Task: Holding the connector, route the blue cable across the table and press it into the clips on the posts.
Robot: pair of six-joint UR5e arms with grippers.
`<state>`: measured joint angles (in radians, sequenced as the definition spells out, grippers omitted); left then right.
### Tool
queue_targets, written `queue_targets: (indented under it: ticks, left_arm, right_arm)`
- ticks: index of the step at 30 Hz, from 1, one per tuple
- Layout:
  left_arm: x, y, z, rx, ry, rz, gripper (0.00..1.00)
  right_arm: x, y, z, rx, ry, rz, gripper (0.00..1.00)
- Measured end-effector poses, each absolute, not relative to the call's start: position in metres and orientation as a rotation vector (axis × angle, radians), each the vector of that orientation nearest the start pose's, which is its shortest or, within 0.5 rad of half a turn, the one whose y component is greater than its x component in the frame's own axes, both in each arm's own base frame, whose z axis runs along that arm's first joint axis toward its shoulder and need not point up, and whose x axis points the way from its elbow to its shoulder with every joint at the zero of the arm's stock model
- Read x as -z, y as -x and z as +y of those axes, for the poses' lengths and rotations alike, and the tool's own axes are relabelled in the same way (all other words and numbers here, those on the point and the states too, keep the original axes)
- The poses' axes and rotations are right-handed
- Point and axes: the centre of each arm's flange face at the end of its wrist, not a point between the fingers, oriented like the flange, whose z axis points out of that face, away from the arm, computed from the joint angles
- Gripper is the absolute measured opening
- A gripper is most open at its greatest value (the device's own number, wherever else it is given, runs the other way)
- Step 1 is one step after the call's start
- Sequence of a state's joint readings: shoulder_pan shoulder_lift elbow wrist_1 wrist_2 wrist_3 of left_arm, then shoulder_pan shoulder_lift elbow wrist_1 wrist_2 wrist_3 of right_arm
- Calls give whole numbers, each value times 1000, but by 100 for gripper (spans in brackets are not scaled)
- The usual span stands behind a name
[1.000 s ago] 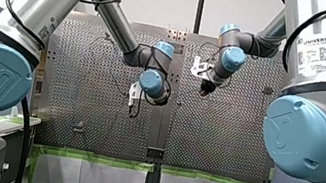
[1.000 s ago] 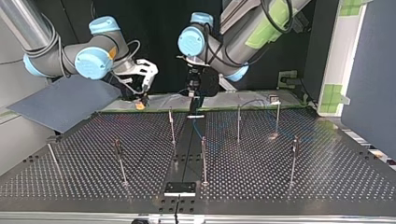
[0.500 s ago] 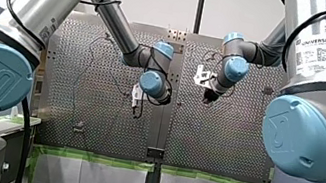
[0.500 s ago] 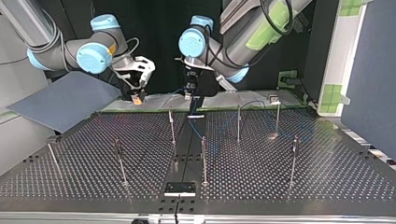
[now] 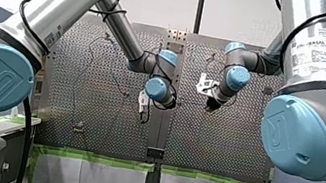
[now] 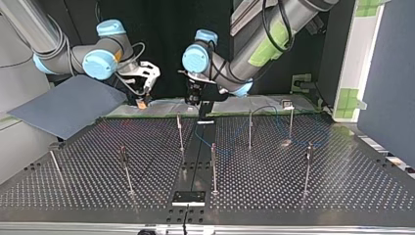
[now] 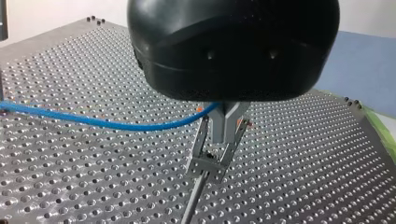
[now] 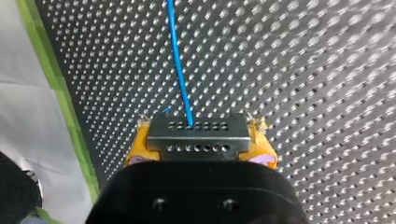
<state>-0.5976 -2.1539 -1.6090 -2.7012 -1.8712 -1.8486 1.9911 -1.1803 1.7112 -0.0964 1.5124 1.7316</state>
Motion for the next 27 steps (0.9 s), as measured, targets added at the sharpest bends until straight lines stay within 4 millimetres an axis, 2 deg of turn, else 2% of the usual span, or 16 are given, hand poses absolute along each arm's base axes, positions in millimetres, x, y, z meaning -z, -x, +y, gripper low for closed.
queue_targets:
  ticks: [12, 19, 27]
  left_arm:
    - [-175, -478, -430, 393, -41, 1729, 0]
    - [-176, -484, -426, 396, -34, 1723, 0]
    - [-168, -494, -424, 423, -55, 1738, 0]
  right_arm:
    - [-224, -348, -468, 1946, 2430, 1784, 0]
    - [-206, -345, -477, 1923, 2412, 1785, 0]
    - [-208, -340, -487, 1938, 2396, 1794, 0]
